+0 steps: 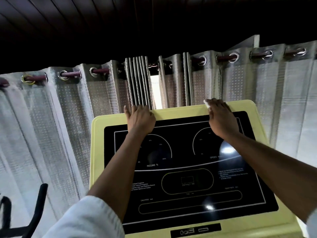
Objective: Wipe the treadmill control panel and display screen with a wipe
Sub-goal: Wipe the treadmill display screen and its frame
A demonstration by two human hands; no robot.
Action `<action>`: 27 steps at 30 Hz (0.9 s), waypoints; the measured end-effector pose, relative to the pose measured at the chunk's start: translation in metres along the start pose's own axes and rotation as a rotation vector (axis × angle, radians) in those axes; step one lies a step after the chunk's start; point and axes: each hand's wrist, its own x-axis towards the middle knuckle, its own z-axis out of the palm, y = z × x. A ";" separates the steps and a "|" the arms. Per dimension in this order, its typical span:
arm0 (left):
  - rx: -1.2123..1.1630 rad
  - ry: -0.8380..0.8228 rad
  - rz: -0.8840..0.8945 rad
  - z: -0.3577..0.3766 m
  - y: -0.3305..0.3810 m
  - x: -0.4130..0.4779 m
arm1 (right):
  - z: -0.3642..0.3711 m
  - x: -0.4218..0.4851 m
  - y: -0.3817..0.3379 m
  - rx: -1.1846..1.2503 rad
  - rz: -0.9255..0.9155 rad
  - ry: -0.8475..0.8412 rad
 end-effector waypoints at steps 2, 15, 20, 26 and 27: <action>-0.009 -0.084 0.170 0.002 0.030 0.009 | -0.002 0.002 0.009 0.007 0.048 0.042; 0.075 -0.151 0.141 0.031 0.100 -0.003 | 0.002 -0.010 0.055 0.053 0.283 0.041; 0.053 -0.118 0.107 0.035 0.102 -0.005 | -0.005 -0.004 0.065 0.087 0.348 0.054; 0.025 -0.100 0.022 0.038 0.115 -0.008 | -0.003 -0.057 0.071 0.062 0.317 0.081; 0.026 -0.104 0.017 0.038 0.118 -0.008 | -0.005 -0.050 0.077 0.067 0.317 0.067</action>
